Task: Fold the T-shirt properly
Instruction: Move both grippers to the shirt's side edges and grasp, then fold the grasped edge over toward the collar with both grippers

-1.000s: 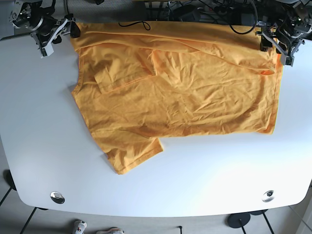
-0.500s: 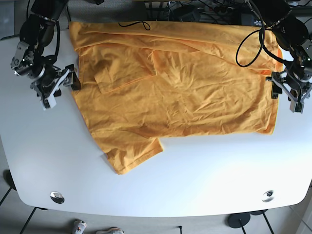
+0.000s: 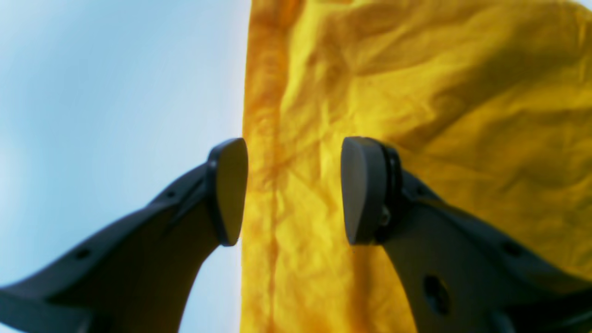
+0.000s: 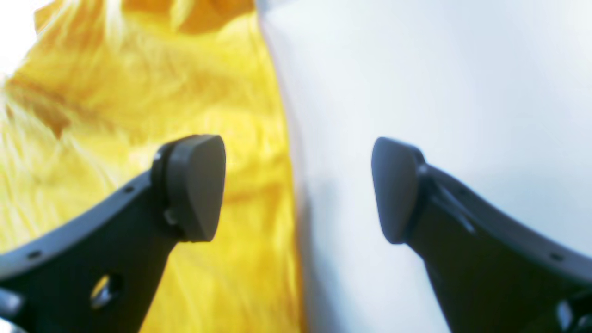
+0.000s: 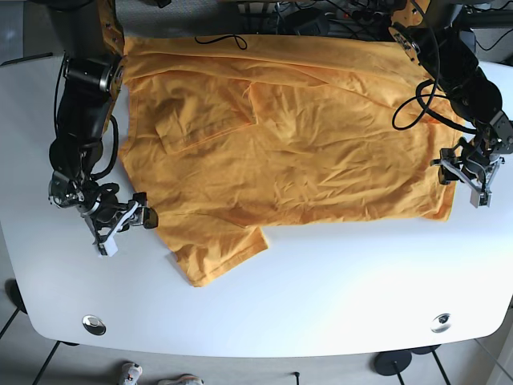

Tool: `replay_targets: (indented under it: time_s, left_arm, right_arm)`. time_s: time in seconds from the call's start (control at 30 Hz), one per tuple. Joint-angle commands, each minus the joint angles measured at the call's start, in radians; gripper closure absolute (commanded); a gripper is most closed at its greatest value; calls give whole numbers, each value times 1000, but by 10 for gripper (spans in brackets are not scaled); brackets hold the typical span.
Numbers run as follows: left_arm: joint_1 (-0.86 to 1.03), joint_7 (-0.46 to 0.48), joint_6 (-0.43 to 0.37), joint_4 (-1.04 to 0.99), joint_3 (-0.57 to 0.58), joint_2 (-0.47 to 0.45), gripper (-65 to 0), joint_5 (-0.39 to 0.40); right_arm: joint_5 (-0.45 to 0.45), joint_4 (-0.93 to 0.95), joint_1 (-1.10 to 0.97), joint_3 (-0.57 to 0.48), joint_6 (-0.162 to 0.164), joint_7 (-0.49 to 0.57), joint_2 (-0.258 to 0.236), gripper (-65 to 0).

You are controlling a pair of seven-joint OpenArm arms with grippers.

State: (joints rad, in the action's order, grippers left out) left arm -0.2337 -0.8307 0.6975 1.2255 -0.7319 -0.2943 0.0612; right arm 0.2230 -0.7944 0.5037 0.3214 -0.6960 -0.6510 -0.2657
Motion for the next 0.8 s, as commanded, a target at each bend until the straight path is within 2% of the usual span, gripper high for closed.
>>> replay_targets:
  time_s: [0.03, 0.13, 0.23, 0.3, 0.33, 0.37, 0.4, 0.43, 0.47, 0.53, 0.6, 0.8]
  left_arm:
    - [-22, 54, 1, -8, -2, -35, -290, 16]
    - [-31, 67, 1, -11, -4, -49, -292, 15]
    - [-69, 75, 1, -51, -7, -79, -293, 18]
    - [-99, 110, 1, -99, -5, -93, -300, 18]
    - [-105, 123, 1, -118, -2, -104, -347, 18]
    - [-108, 127, -6, -123, -2, -104, -392, 18]
    - [-126, 141, -68, -129, -2, -104, -444, 18]
    - [-140, 149, -106, -145, -2, -104, -469, 18]
    - [-158, 152, -140, -178, -1, -104, -490, 18]
    - [-177, 153, -141, -223, 5, -104, -496, 18]
    - [-204, 181, -141, -296, 58, -105, -496, 18]
    - [-247, 296, -149, -468, 147, -105, -496, 18]
  right_arm:
    - [19, 74, 62, -21, -2, 67, -27, -472]
    - [26, 108, 71, -69, -2, 98, -13, -472]
    - [17, 106, 71, -80, -2, 98, 42, -472]
    - [20, 111, 68, -80, -2, 98, 56, -472]
    - [20, 108, 59, -80, -2, 98, 75, -453]
    - [17, 106, 56, -78, -2, 98, 81, -417]
    - [17, 108, 56, -78, -2, 101, 82, -335]
    - [17, 108, 56, -78, -2, 101, 85, -268]
    - [17, 106, 56, -78, -2, 101, 87, -174]
    - [17, 106, 56, -78, -2, 101, 87, -79]
    - [17, 106, 56, -78, -2, 101, 87, -41]
    - [25, 105, 56, -78, -2, 101, 85, -22]
